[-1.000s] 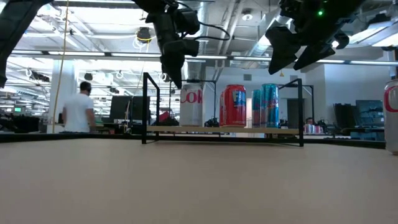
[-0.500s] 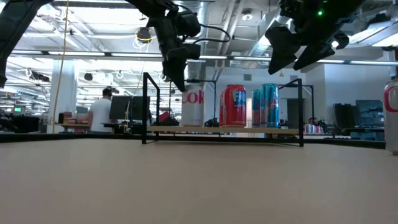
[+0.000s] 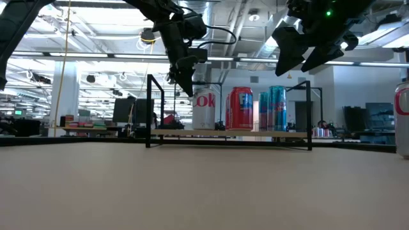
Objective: Place canned beverage on shelf
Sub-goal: Put the left silver soda can on the shelf, then put the silver soda can on the shelf aligned with the other silver soda can on the shelf
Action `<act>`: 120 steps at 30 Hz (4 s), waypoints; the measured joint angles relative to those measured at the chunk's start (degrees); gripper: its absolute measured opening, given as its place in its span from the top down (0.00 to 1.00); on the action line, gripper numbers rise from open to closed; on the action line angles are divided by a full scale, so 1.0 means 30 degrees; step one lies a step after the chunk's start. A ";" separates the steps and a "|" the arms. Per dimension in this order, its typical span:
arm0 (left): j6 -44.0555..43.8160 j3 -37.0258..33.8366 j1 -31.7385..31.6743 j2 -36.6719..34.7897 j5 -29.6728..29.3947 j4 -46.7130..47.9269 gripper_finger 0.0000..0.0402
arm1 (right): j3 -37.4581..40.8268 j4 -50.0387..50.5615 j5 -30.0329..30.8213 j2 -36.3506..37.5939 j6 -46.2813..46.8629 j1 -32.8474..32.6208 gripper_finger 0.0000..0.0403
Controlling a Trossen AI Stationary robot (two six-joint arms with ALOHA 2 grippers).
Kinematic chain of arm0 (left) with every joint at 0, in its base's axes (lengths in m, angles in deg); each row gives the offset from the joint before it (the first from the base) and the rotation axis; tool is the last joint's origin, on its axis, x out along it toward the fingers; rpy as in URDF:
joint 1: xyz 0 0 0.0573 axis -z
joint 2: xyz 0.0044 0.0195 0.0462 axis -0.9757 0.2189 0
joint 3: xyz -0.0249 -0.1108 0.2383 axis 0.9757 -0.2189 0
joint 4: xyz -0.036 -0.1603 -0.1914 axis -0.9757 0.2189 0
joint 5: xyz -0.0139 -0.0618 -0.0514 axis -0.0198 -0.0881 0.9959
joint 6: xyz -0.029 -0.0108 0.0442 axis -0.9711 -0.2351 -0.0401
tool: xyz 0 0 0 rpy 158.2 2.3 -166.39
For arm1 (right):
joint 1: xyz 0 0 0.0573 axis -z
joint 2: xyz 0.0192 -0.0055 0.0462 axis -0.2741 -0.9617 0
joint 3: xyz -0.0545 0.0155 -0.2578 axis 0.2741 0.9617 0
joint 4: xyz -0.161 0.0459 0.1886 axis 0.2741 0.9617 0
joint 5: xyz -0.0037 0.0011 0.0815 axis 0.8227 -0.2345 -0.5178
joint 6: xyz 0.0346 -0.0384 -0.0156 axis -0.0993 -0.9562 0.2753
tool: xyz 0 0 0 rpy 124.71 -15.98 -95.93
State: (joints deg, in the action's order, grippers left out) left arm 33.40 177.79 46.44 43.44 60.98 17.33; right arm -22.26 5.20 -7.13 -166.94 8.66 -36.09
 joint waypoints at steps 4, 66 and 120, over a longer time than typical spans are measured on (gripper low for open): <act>-0.0560 0.0000 0.0044 0.0000 -0.0730 0.0163 1.00 | -0.0001 -0.0006 0.0007 0.0000 -0.0029 0.0000 0.02; -0.0147 0.0000 0.0401 0.0634 -0.0558 -0.3304 1.00 | 0.0006 0.0001 0.0087 0.0000 -0.0022 0.0015 0.02; -0.4270 -2.1922 0.3420 -2.5073 0.5646 -1.5271 1.00 | -0.2529 -0.1303 -0.9981 0.0189 -0.1129 -0.0520 0.02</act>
State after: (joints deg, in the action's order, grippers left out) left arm 20.60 112.02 56.70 -31.78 77.91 -28.48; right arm -29.85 1.29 -37.07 -166.38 5.27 -37.66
